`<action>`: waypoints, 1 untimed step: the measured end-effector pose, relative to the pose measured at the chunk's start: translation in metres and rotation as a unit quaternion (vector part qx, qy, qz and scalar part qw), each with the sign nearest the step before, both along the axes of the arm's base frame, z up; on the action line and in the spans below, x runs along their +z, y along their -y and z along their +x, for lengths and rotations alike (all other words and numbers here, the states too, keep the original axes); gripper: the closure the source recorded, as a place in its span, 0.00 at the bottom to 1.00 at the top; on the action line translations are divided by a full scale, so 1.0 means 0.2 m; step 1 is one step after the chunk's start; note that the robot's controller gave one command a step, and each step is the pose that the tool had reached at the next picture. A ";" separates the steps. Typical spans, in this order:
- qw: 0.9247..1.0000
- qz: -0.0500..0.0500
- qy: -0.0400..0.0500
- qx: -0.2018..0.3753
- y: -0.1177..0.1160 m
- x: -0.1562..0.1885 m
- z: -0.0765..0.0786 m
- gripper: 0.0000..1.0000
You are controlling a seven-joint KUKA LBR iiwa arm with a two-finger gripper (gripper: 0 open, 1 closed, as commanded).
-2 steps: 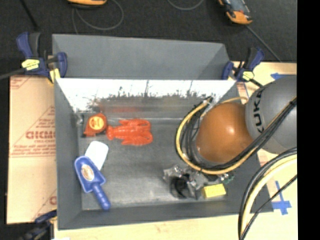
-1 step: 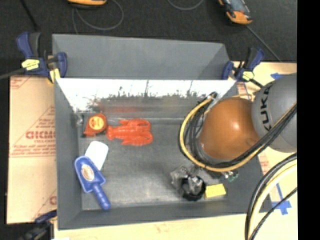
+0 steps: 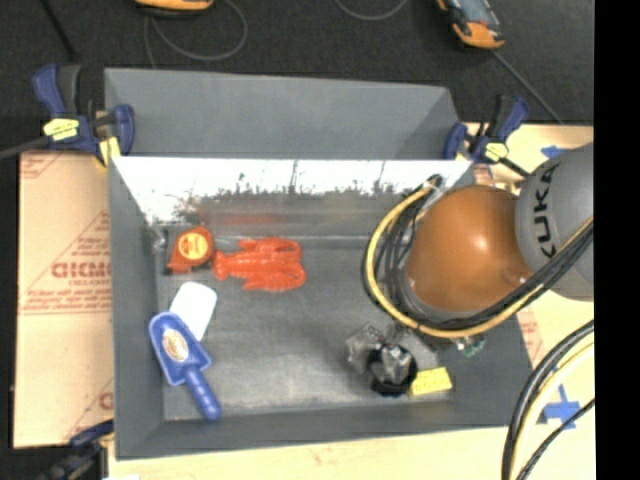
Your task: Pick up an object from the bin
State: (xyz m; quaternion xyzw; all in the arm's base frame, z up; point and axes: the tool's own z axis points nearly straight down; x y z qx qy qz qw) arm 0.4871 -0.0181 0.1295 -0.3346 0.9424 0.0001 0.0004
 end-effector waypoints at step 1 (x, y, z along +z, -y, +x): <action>1.000 0.000 0.001 -0.001 0.00 0.06 0.00 1.00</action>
Offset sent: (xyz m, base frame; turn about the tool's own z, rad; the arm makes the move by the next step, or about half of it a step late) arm -0.0001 0.0001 0.0133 0.0000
